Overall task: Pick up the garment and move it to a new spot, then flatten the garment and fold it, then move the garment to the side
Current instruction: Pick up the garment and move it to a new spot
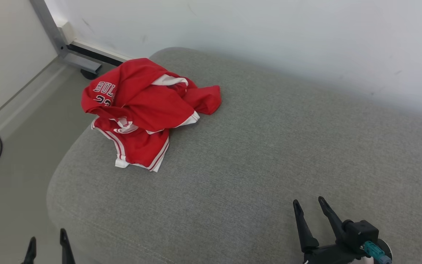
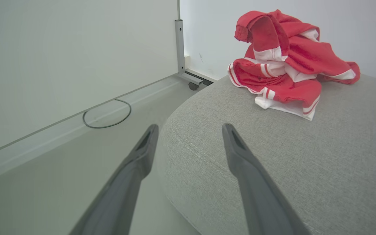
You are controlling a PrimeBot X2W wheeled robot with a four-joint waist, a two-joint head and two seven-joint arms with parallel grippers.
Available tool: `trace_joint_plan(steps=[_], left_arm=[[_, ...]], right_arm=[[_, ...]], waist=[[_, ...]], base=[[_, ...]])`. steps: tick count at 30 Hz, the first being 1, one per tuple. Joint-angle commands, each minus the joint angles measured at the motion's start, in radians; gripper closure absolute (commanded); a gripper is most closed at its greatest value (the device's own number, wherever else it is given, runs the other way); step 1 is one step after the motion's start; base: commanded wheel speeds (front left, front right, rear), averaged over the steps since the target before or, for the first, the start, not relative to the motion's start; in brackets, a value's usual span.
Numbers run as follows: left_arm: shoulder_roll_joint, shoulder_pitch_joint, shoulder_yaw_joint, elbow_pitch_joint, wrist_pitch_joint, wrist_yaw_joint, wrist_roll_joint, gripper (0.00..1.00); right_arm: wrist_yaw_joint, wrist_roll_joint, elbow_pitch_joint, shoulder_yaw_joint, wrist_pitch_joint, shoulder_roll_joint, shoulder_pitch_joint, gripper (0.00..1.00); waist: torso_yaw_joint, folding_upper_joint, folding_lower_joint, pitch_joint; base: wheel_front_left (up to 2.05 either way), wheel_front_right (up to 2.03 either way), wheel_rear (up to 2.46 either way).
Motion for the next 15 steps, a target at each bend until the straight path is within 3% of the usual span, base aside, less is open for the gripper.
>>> trace_joint_plan(steps=[1,9,15], left_arm=[[-0.002,-0.017,-0.008,0.010,-0.003,-0.010,-0.024,0.00],[0.021,-0.169,0.005,0.081,-0.003,-0.043,-0.041,0.00],[0.097,-0.350,-0.010,0.144,-0.003,-0.050,-0.050,0.00]], right_arm=[[0.003,0.003,-0.002,0.000,0.000,-0.007,0.005,0.00],[0.003,0.000,-0.030,0.011,0.000,-0.045,-0.028,0.00],[0.003,-0.005,-0.064,0.030,0.000,-0.077,-0.063,0.00]], waist=[[-0.020,0.0000,0.0000,0.012],[-0.081,0.0000,0.0000,0.093],[-0.130,0.0000,0.0000,0.181]], base=[[0.00,0.00,0.00],[0.00,0.00,0.00],[0.00,0.00,0.00]])
